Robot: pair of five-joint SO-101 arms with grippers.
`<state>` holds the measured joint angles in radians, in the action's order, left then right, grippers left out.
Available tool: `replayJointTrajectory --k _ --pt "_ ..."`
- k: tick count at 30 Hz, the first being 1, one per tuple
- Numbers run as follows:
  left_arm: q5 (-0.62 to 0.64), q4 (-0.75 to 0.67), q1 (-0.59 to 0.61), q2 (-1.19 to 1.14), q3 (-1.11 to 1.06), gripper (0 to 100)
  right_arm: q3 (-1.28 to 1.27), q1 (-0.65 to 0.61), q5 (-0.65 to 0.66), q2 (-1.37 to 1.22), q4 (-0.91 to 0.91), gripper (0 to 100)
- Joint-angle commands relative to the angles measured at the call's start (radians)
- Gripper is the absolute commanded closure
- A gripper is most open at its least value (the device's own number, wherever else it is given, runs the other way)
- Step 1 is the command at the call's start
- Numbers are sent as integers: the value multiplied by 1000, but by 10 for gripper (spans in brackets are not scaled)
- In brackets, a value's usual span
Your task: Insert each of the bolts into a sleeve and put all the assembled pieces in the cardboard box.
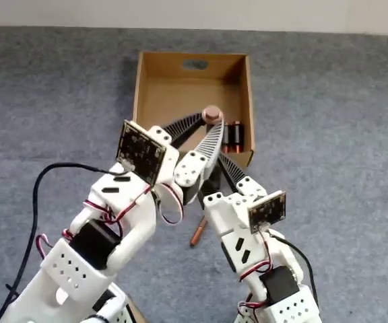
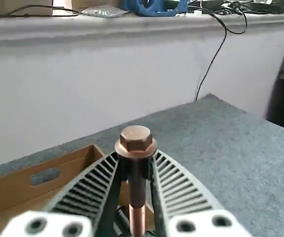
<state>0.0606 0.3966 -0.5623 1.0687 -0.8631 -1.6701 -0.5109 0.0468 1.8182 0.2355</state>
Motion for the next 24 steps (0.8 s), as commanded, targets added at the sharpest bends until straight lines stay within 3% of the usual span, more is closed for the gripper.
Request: replayJointTrajectory --k 1,24 --pt "-3 2 21 7 54 992 -24 -2 -11 13 -18 993" --pt "-2 31 27 7 -107 992 -24 -1 -11 13 -18 993"
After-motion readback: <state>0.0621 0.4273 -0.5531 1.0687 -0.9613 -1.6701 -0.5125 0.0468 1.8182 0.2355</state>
